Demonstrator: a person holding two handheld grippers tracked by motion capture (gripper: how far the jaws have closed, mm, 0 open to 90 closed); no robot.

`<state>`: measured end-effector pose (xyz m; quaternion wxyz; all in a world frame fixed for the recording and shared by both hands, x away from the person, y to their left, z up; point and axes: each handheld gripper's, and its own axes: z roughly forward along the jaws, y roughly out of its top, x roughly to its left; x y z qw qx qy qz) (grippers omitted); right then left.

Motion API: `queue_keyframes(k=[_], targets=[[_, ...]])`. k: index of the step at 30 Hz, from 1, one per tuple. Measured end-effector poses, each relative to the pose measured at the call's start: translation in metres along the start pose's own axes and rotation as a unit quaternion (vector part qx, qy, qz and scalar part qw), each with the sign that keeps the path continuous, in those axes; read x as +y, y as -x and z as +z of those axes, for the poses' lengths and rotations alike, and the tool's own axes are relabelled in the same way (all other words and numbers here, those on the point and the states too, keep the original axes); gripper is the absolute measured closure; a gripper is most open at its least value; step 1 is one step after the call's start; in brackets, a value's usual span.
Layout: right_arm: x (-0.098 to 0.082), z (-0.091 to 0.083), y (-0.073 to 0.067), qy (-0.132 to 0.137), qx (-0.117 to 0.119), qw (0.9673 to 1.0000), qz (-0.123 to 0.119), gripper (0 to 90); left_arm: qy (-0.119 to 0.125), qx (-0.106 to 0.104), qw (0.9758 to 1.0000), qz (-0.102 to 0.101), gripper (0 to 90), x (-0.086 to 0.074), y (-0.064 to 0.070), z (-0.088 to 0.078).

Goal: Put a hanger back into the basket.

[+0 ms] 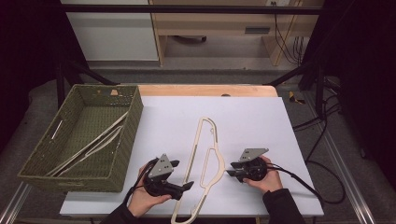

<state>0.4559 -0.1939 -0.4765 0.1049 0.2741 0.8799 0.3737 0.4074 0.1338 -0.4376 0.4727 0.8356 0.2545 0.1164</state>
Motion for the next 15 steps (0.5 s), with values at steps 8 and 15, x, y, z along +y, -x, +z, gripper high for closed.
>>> queue_keyframes(k=[8, 15], targets=[[0.0011, 0.0037, 0.0003, -0.009, 0.003, 0.9999, -0.010, 77.3, -0.001, -0.002, 1.0000, 0.001, 12.6, 0.0000, 0.0008, 0.0011], [0.0035, 0.0045, -0.0025, -0.021, -0.003, 0.9994, -0.028, 79.5, -0.003, -0.004, 1.0000, 0.002, 13.1, 0.0003, 0.0020, 0.0036]])
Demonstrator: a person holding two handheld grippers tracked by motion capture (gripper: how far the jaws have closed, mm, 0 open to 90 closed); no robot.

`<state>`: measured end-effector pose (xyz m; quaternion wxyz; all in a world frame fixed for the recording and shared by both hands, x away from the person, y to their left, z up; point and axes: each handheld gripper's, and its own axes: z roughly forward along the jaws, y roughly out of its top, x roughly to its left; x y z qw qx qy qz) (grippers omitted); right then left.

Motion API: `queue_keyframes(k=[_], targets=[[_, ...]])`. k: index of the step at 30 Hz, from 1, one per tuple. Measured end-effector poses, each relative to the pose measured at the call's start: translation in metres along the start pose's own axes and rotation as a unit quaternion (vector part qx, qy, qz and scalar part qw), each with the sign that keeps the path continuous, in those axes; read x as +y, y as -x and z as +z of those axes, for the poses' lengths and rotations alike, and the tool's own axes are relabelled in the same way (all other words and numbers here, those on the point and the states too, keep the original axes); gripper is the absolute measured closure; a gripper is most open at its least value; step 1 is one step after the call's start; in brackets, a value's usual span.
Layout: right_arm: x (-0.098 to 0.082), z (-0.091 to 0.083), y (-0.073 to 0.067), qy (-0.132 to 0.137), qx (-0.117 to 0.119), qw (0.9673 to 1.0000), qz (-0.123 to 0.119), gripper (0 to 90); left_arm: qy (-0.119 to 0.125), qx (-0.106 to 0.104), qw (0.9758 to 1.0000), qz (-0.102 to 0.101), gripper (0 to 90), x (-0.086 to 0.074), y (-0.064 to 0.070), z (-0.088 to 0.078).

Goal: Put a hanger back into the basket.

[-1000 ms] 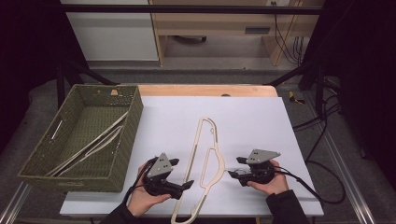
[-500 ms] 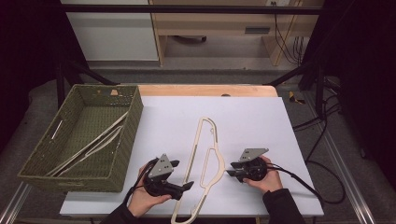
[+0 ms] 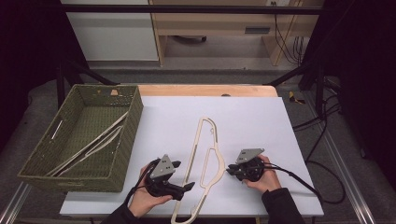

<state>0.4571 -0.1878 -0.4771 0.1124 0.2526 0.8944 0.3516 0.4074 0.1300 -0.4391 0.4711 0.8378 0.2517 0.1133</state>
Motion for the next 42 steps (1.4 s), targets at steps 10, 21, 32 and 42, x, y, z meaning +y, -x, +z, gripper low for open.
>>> queue_keyframes(k=[10, 21, 32, 42], targets=[[-0.001, 0.000, 0.001, 0.005, 0.017, 0.9998, -0.004, 88.8, -0.003, -0.007, 1.0000, 0.004, 14.0, 0.002, 0.002, 0.004], [0.003, -0.009, 0.000, 0.001, 0.039, 0.9989, 0.027, 89.4, -0.015, -0.012, 0.9998, 0.006, 15.0, 0.009, 0.010, 0.014], [0.013, -0.023, -0.007, 0.006, 0.044, 0.9986, 0.029, 89.6, -0.069, -0.022, 0.9972, 0.021, 19.7, 0.035, 0.026, 0.059], [0.016, -0.028, -0.010, 0.011, 0.045, 0.9986, 0.027, 89.7, -0.123, -0.021, 0.9914, 0.038, 27.8, 0.035, 0.033, 0.094]])
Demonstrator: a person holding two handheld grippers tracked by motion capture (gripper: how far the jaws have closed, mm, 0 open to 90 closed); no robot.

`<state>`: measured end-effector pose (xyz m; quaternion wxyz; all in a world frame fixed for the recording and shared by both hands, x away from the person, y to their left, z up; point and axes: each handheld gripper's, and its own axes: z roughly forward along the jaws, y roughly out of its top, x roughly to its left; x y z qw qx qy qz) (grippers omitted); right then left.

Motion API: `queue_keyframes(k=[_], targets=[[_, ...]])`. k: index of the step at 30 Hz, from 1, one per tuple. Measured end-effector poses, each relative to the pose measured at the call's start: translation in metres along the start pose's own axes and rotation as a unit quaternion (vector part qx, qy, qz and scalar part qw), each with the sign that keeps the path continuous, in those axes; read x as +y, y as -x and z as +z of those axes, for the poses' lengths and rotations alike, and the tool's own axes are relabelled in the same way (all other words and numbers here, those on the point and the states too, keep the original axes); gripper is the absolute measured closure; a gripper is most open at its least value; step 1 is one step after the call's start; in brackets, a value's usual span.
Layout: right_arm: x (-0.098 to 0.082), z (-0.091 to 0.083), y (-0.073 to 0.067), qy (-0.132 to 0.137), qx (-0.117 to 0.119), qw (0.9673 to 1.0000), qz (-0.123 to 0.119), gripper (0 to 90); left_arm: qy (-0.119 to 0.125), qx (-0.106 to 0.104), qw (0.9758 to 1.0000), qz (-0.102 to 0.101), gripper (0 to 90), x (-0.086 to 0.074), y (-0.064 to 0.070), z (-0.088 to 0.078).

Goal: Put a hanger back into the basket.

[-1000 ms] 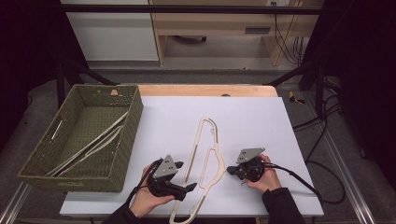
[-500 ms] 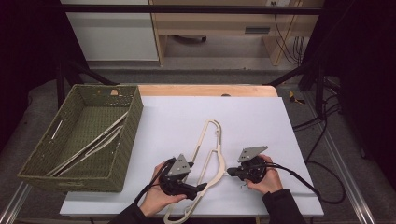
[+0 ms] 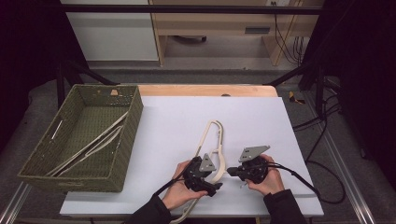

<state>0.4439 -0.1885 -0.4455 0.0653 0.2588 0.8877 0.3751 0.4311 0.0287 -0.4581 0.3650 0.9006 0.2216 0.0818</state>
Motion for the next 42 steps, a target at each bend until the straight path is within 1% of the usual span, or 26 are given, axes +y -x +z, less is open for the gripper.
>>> queue_keyframes(k=[1, 3, 5, 6, 7, 8, 9, 11, 13, 14, 15, 18, 20, 21, 24, 26, 28, 29, 30, 32, 33, 36, 38, 40, 41, 42], targets=[[0.000, 0.000, 0.000, 0.001, -0.001, 1.0000, -0.004, 89.7, -0.002, -0.001, 1.0000, -0.001, 29.0, 0.000, 0.000, 0.002], [0.001, -0.001, -0.001, 0.002, -0.001, 1.0000, -0.001, 89.7, -0.013, 0.004, 0.9999, 0.007, 32.2, 0.001, 0.000, 0.003], [0.002, -0.002, -0.002, 0.003, -0.004, 1.0000, 0.000, 89.7, -0.015, 0.002, 0.9999, 0.005, 37.3, 0.001, 0.000, 0.004], [0.002, -0.002, -0.002, 0.004, -0.002, 1.0000, -0.001, 89.7, -0.015, -0.001, 0.9999, 0.000, 39.3, 0.002, -0.001, 0.005], [0.002, -0.003, -0.002, 0.001, -0.004, 1.0000, 0.000, 89.7, -0.018, -0.004, 0.9998, 0.002, 41.9, 0.002, -0.002, 0.006], [0.002, -0.003, -0.003, 0.001, -0.003, 1.0000, -0.001, 89.7, -0.015, -0.002, 0.9999, -0.002, 43.3, 0.002, -0.001, 0.007], [0.003, -0.003, -0.003, 0.002, -0.003, 1.0000, 0.000, 89.7, -0.022, 0.002, 0.9998, 0.003, 43.9, 0.002, -0.002, 0.008], [0.003, -0.004, -0.003, 0.006, -0.001, 1.0000, -0.004, 89.7, -0.022, -0.001, 0.9998, 0.000, 47.9, 0.003, -0.003, 0.009], [0.004, -0.005, -0.004, 0.002, -0.002, 1.0000, 0.000, 89.7, -0.024, 0.001, 0.9997, -0.001, 51.5, 0.003, -0.003, 0.010], [0.004, -0.005, -0.004, 0.002, -0.002, 1.0000, 0.003, 89.7, -0.021, -0.001, 0.9998, -0.007, 53.2, 0.003, -0.002, 0.012], [0.004, -0.005, -0.004, 0.005, -0.002, 1.0000, -0.002, 89.7, -0.021, -0.007, 0.9997, -0.009, 55.1, 0.003, -0.002, 0.012], [0.005, -0.006, -0.004, 0.005, -0.002, 1.0000, -0.001, 89.7, -0.022, -0.013, 0.9996, -0.007, 59.9, 0.003, -0.001, 0.012], [0.005, -0.005, -0.005, 0.007, -0.002, 1.0000, -0.002, 89.7, -0.022, -0.026, 0.9993, -0.012, 65.7, 0.003, -0.001, 0.012], [0.005, -0.006, -0.005, 0.006, -0.003, 1.0000, -0.001, 89.7, -0.022, -0.027, 0.9993, -0.016, 68.0, 0.003, -0.001, 0.012], [0.005, -0.006, -0.006, 0.002, -0.005, 1.0000, -0.001, 89.6, -0.028, -0.030, 0.9988, -0.027, 69.1, 0.004, -0.001, 0.011], [0.006, -0.006, -0.005, 0.005, -0.005, 1.0000, -0.007, 89.6, -0.025, -0.028, 0.9987, -0.034, 69.8, 0.004, -0.001, 0.011], [0.006, -0.007, -0.007, 0.008, -0.007, 0.9999, -0.005, 89.4, -0.025, -0.024, 0.9986, -0.039, 70.2, 0.004, 0.000, 0.009], [0.006, -0.008, -0.006, 0.010, -0.005, 0.9999, -0.010, 89.3, -0.022, -0.024, 0.9985, -0.043, 70.5, 0.004, 0.000, 0.008], [0.007, -0.009, -0.008, 0.014, -0.007, 0.9999, -0.006, 89.2, -0.022, -0.023, 0.9984, -0.046, 70.7, 0.004, 0.001, 0.006], [0.008, -0.013, -0.008, 0.022, -0.005, 0.9997, -0.006, 86.9, -0.018, -0.016, 0.9985, -0.050, 71.2, 0.005, 0.002, 0.003], [0.008, -0.017, -0.009, 0.028, -0.008, 0.9996, -0.004, 83.7, -0.016, -0.012, 0.9985, -0.051, 71.4, 0.005, 0.002, 0.000], [0.009, -0.031, -0.008, 0.065, -0.016, 0.9978, -0.003, 77.2, -0.005, -0.007, 0.9980, -0.062, 72.0, 0.005, 0.002, -0.007], [0.009, -0.042, -0.007, 0.099, -0.026, 0.9948, 0.000, 69.2, 0.001, -0.002, 0.9978, -0.066, 72.5, 0.005, 0.001, -0.014], [0.009, -0.053, -0.006, 0.131, -0.040, 0.9905, 0.011, 60.9, 0.010, 0.006, 0.9973, -0.073, 73.1, 0.005, 0.001, -0.021], [0.008, -0.058, -0.005, 0.145, -0.047, 0.9883, 0.017, 57.5, 0.011, 0.007, 0.9974, -0.071, 73.4, 0.004, 0.000, -0.025], [0.008, -0.062, -0.004, 0.157, -0.056, 0.9857, 0.024, 53.3, 0.014, 0.009, 0.9971, -0.075, 73.6, 0.004, 0.000, -0.029]])
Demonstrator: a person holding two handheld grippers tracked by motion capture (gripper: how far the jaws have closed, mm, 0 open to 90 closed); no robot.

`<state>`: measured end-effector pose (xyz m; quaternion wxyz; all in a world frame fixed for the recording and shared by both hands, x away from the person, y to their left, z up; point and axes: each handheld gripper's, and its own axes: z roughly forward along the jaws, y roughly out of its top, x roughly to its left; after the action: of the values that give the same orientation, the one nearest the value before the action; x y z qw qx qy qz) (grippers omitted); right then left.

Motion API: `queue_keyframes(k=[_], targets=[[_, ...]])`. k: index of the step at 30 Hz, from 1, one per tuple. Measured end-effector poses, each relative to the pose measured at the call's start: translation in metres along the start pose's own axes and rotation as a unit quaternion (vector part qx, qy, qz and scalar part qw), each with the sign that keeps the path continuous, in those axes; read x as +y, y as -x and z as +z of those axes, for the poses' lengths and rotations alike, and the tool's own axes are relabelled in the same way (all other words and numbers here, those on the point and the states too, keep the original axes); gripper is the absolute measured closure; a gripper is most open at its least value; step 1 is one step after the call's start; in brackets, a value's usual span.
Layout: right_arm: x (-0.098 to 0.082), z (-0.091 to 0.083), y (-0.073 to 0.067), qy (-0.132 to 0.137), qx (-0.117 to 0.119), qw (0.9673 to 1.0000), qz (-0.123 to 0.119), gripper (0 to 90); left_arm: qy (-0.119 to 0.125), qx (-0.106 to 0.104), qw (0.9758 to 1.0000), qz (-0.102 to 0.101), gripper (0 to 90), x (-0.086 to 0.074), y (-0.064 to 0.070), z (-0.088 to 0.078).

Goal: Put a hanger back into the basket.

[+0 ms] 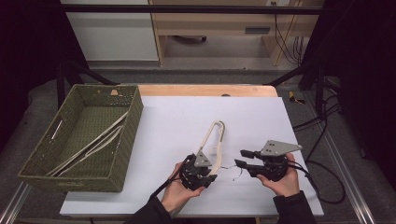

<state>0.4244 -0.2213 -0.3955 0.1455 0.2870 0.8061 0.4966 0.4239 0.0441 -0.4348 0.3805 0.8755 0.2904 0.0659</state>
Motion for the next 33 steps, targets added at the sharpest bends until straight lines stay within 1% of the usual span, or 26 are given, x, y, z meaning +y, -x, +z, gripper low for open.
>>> queue_keyframes(k=[2, 3, 4, 5, 7, 11, 13, 14, 15, 17, 19, 20, 21, 23, 26, 27, 28, 29, 30, 31, 33], targets=[[0.000, -0.007, 0.003, 0.020, -0.011, 0.9997, 0.012, 47.5, 0.002, 0.006, 1.0000, -0.001, 74.2, 0.000, -0.002, -0.008], [0.000, -0.010, 0.004, 0.030, -0.017, 0.9992, 0.018, 43.5, 0.009, 0.009, 0.9999, -0.007, 74.4, 0.000, -0.003, -0.011], [-0.001, -0.012, 0.006, 0.039, -0.025, 0.9986, 0.023, 40.5, 0.008, 0.012, 0.9999, -0.005, 74.7, -0.001, -0.004, -0.015], [-0.002, -0.013, 0.008, 0.044, -0.032, 0.9982, 0.027, 38.5, 0.015, 0.016, 0.9997, -0.011, 74.9, -0.001, -0.006, -0.018], [-0.004, -0.015, 0.010, 0.050, -0.050, 0.9971, 0.029, 34.1, 0.020, 0.021, 0.9995, -0.013, 75.5, -0.001, -0.009, -0.025], [-0.012, -0.015, 0.016, 0.054, -0.070, 0.9954, 0.038, 30.7, 0.033, 0.031, 0.9987, -0.024, 76.6, -0.001, -0.017, -0.038], [-0.015, -0.015, 0.019, 0.056, -0.070, 0.9948, 0.048, 27.6, 0.038, 0.038, 0.9981, -0.027, 77.2, -0.002, -0.021, -0.043], [-0.017, -0.015, 0.020, 0.061, -0.070, 0.9942, 0.055, 27.5, 0.041, 0.041, 0.9978, -0.031, 77.5, -0.002, -0.023, -0.046], [-0.018, -0.016, 0.021, 0.065, -0.068, 0.9941, 0.055, 28.4, 0.044, 0.044, 0.9975, -0.034, 77.8, -0.002, -0.025, -0.049], [-0.021, -0.018, 0.023, 0.073, -0.068, 0.9932, 0.059, 27.0, 0.049, 0.050, 0.9968, -0.040, 78.5, -0.002, -0.029, -0.053], [-0.024, -0.020, 0.024, 0.072, -0.074, 0.9927, 0.062, 24.6, 0.052, 0.061, 0.9958, -0.043, 79.3, -0.003, -0.033, -0.058], [-0.025, -0.021, 0.025, 0.072, -0.077, 0.9928, 0.057, 23.4, 0.051, 0.067, 0.9955, -0.043, 79.6, -0.003, -0.035, -0.060], [-0.025, -0.021, 0.025, 0.071, -0.084, 0.9919, 0.063, 23.0, 0.054, 0.072, 0.9949, -0.046, 80.0, -0.003, -0.037, -0.062], [-0.027, -0.022, 0.026, 0.069, -0.091, 0.9914, 0.065, 22.3, 0.055, 0.082, 0.9936, -0.055, 80.8, -0.004, -0.041, -0.066], [-0.029, -0.023, 0.028, 0.067, -0.096, 0.9910, 0.065, 21.1, 0.053, 0.102, 0.9914, -0.063, 82.2, -0.005, -0.049, -0.072], [-0.030, -0.024, 0.028, 0.067, -0.097, 0.9908, 0.065, 20.6, 0.055, 0.108, 0.9902, -0.069, 82.6, -0.006, -0.051, -0.073], [-0.031, -0.024, 0.029, 0.067, -0.098, 0.9909, 0.064, 20.4, 0.054, 0.112, 0.9896, -0.073, 83.2, -0.006, -0.054, -0.075], [-0.031, -0.024, 0.028, 0.066, -0.100, 0.9906, 0.067, 20.1, 0.052, 0.113, 0.9895, -0.074, 84.1, -0.007, -0.057, -0.077], [-0.031, -0.025, 0.028, 0.065, -0.100, 0.9905, 0.068, 19.6, 0.057, 0.109, 0.9888, -0.084, 84.9, -0.008, -0.060, -0.078], [-0.032, -0.025, 0.029, 0.065, -0.102, 0.9904, 0.067, 19.4, 0.059, 0.107, 0.9887, -0.086, 85.5, -0.009, -0.062, -0.080], [-0.032, -0.025, 0.029, 0.064, -0.101, 0.9906, 0.065, 19.2, 0.061, 0.110, 0.9885, -0.084, 85.5, -0.010, -0.063, -0.083]])
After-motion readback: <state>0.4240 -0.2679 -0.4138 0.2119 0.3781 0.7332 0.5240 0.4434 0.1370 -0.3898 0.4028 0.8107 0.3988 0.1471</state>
